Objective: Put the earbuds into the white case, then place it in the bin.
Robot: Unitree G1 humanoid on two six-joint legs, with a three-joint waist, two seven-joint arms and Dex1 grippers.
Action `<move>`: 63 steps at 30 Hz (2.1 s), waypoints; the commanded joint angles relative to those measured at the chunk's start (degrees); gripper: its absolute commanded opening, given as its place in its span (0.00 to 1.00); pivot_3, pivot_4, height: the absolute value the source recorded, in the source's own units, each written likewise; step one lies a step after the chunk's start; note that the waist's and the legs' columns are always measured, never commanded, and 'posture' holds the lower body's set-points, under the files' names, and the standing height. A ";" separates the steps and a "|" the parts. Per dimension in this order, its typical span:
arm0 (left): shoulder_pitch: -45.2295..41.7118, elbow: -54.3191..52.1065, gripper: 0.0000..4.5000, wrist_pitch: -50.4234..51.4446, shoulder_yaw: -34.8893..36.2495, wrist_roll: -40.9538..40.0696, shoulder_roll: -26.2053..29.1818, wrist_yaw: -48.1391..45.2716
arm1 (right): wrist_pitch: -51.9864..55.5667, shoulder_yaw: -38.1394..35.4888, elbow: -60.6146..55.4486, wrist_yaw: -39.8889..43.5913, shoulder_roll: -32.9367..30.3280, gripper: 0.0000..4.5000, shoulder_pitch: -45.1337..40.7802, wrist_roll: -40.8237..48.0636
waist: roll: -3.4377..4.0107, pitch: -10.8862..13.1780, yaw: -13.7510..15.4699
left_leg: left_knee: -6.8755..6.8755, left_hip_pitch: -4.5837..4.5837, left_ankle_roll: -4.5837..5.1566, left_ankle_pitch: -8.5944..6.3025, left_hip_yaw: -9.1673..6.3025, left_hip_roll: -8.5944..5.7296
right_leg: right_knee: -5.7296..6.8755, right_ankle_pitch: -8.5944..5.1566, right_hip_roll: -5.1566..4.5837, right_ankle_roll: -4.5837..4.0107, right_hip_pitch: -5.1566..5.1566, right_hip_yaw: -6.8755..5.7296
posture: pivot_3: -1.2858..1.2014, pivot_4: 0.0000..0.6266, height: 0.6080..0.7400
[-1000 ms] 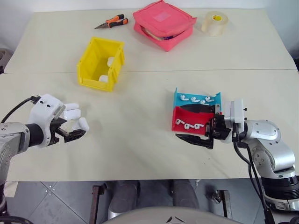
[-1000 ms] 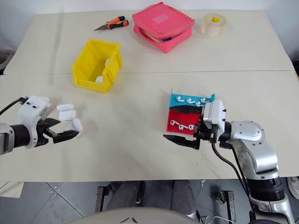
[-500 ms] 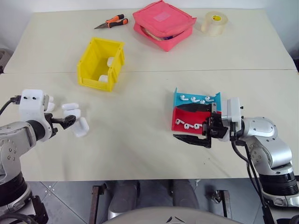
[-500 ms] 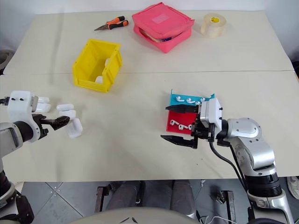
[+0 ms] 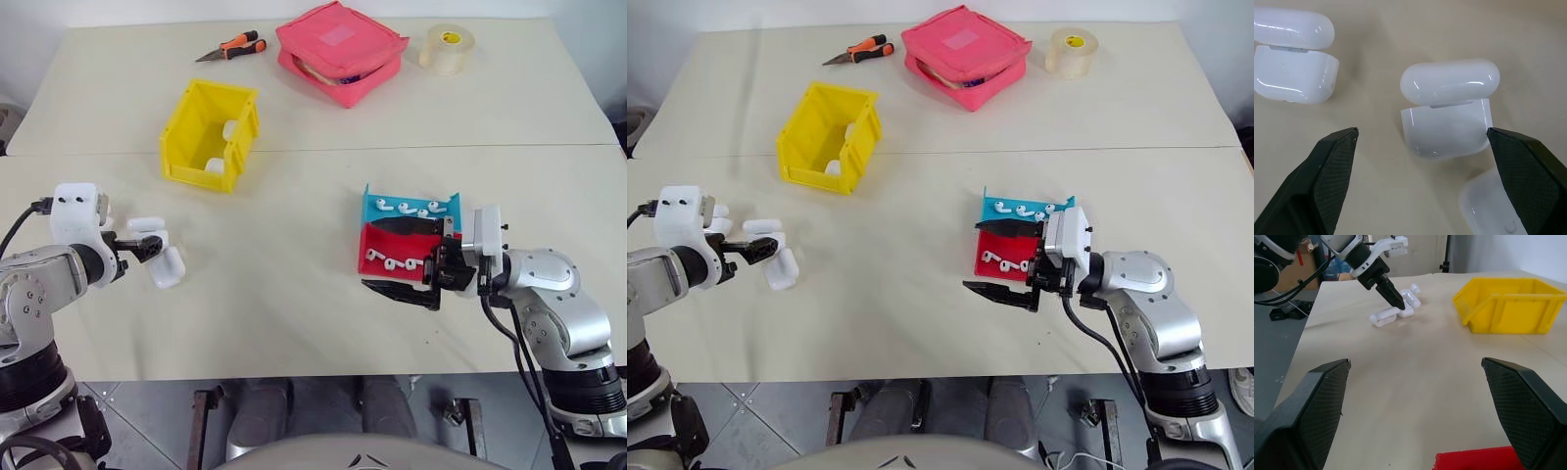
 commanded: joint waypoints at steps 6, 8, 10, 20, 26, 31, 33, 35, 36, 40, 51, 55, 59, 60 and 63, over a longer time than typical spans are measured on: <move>-2.28 0.04 0.99 0.23 -2.25 -1.34 -3.32 3.75 | -1.37 -0.44 -2.65 -1.27 0.94 1.00 0.46 -0.02 | -0.03 -0.01 0.01 | 0.02 0.00 0.00 0.00 0.01 -0.01 | 0.02 0.00 0.00 0.00 0.00 0.02 | 0.52 0.24 1.00; -2.90 -0.36 0.99 0.23 -2.50 -1.71 -3.84 4.43 | -1.45 -0.53 -2.63 -1.37 1.00 1.00 0.47 -0.14 | -0.04 -0.02 0.02 | 0.02 -0.01 0.00 0.00 0.00 -0.01 | 0.01 0.00 0.00 0.00 0.00 0.01 | 0.52 0.24 1.00; -3.58 -0.79 0.99 0.23 -2.54 -2.02 -4.41 5.15 | -1.50 -0.56 -2.68 -1.41 1.03 1.00 0.54 -0.24 | -0.04 -0.02 0.01 | 0.02 -0.01 0.00 0.00 0.01 -0.02 | 0.01 0.00 0.00 0.00 0.00 0.02 | 0.52 0.24 1.00; -3.17 0.98 0.99 0.23 -3.16 -1.94 -2.87 6.20 | -1.55 -0.56 -3.12 -2.03 1.23 1.00 1.01 -0.36 | -0.04 -0.02 0.00 | 0.02 -0.01 0.00 0.00 0.00 -0.02 | 0.00 0.00 0.00 0.00 -0.01 0.01 | 0.52 0.24 1.00; -1.91 1.61 0.99 0.23 -2.85 -2.45 -2.35 6.48 | -1.77 -0.47 -3.10 -2.36 1.48 1.00 1.07 -0.51 | -0.04 -0.02 -0.03 | 0.02 -0.01 0.00 0.00 0.00 -0.02 | 0.00 0.00 0.00 0.00 -0.01 0.02 | 0.52 0.24 1.00; -0.43 1.34 0.72 0.23 -2.86 -3.13 -2.33 6.58 | -2.03 -0.30 -2.96 -2.43 1.75 1.00 1.07 -0.67 | -0.04 -0.02 -0.06 | 0.01 -0.01 0.00 0.00 0.00 -0.01 | 0.01 0.00 0.00 0.00 -0.01 0.01 | 0.52 0.24 1.00; -0.36 1.39 0.57 0.23 -2.78 -3.08 -2.33 6.61 | -2.11 -0.23 -2.85 -2.40 1.90 1.00 0.99 -0.75 | -0.04 -0.02 -0.08 | 0.01 0.00 0.00 0.00 0.00 -0.01 | 0.01 0.00 0.00 0.00 -0.01 0.02 | 0.52 0.24 1.00; -0.20 1.15 0.43 0.23 -2.79 -2.91 -2.36 6.18 | -2.17 -0.18 -2.76 -2.31 2.02 1.00 0.96 -0.81 | -0.04 -0.02 -0.12 | 0.01 0.00 0.00 0.00 0.01 -0.01 | 0.02 0.00 0.00 0.00 -0.01 0.02 | 0.52 0.24 1.00; -0.04 1.05 0.35 0.23 -2.80 -2.85 -2.39 6.15 | -2.20 -0.15 -2.68 -2.25 2.06 1.00 0.92 -0.82 | -0.04 -0.02 -0.12 | 0.01 0.01 0.00 0.00 0.01 0.00 | 0.02 0.00 0.00 0.00 -0.01 0.02 | 0.52 0.24 1.00; 1.05 -0.38 0.22 0.23 -2.37 -2.44 -3.03 5.05 | -2.48 0.01 -2.30 -2.05 2.21 1.00 0.81 -0.99 | -0.04 -0.02 -0.12 | 0.01 0.01 0.00 0.00 0.02 -0.01 | 0.02 0.00 0.00 0.00 -0.01 0.02 | 0.52 0.24 1.00; 3.84 -4.57 0.57 -0.74 -4.71 -3.74 5.27 -3.59 | -3.04 0.33 -1.22 -1.04 2.11 1.00 0.05 -1.50 | -0.04 -0.02 -0.06 | 0.01 0.00 0.00 0.00 0.02 -0.01 | 0.00 0.00 0.00 0.00 -0.01 0.03 | 0.52 0.24 1.00; 4.37 -2.96 0.87 -5.87 -7.47 -4.41 12.55 -11.77 | -3.03 0.51 -1.07 -0.72 2.05 1.00 -0.16 -1.63 | -0.04 -0.02 -0.06 | 0.01 -0.01 0.00 0.00 0.01 -0.01 | -0.02 0.00 0.00 0.00 0.00 0.03 | 0.52 0.24 1.00; 4.03 1.29 1.00 -14.82 -10.67 -3.31 18.01 -19.54 | -2.91 0.59 -0.91 -0.80 2.17 1.00 -0.51 -1.73 | -0.03 -0.02 -0.06 | 0.00 -0.02 0.01 -0.01 0.02 -0.01 | -0.07 0.00 -0.01 -0.01 0.00 0.03 | 0.52 0.24 1.00; 3.38 3.40 1.00 -17.30 -11.84 -2.52 19.02 -21.07 | -2.86 0.63 -0.88 -0.81 2.15 1.00 -0.60 -1.75 | -0.03 -0.01 -0.06 | -0.01 -0.01 0.01 -0.01 0.02 -0.01 | -0.08 0.00 -0.01 -0.01 0.00 0.03 | 0.52 0.24 1.00; 1.21 9.05 1.00 -22.30 -15.76 -0.37 21.40 -24.57 | -2.83 0.59 -0.90 -0.85 2.03 1.00 -0.59 -1.78 | -0.03 -0.01 -0.06 | -0.03 -0.02 0.01 -0.01 0.01 0.00 | -0.08 0.00 0.00 -0.01 -0.01 0.01 | 0.52 0.24 1.00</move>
